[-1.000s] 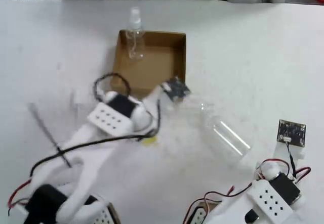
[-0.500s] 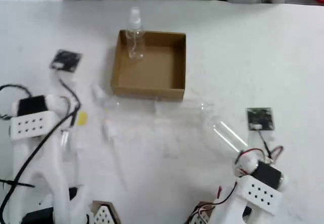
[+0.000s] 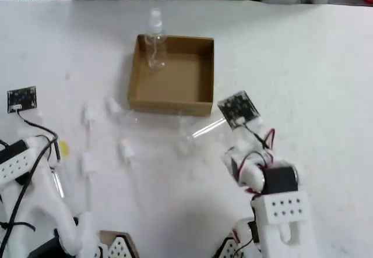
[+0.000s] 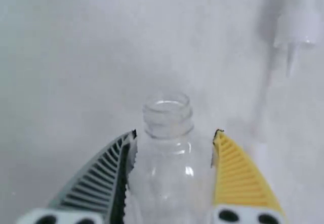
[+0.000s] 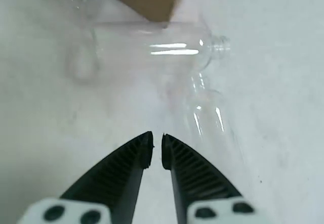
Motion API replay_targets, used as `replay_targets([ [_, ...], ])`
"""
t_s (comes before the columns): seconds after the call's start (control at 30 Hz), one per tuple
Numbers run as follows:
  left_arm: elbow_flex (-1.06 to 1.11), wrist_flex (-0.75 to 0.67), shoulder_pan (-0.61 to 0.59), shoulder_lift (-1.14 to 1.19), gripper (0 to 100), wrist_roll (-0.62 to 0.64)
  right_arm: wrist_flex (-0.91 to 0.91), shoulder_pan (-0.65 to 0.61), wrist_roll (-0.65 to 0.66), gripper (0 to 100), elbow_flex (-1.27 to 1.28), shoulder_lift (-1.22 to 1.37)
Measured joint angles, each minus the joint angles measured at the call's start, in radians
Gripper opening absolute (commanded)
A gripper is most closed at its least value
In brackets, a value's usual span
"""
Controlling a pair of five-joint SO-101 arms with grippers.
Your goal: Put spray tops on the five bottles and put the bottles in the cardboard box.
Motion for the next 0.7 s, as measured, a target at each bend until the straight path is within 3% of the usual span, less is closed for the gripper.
replay_targets([
  [0.3,-0.023,-0.072,-0.048,0.11,12,0.107,0.0,-0.307,-0.239,1.8,-0.275,0.381],
  [0.5,-0.181,-0.051,-0.061,0.356,12,0.118,-0.129,-0.588,-0.267,1.8,-0.288,0.454],
  [0.7,-0.233,-0.044,-0.061,0.43,12,0.12,-0.328,-0.698,-0.276,1.8,-0.29,0.598],
])
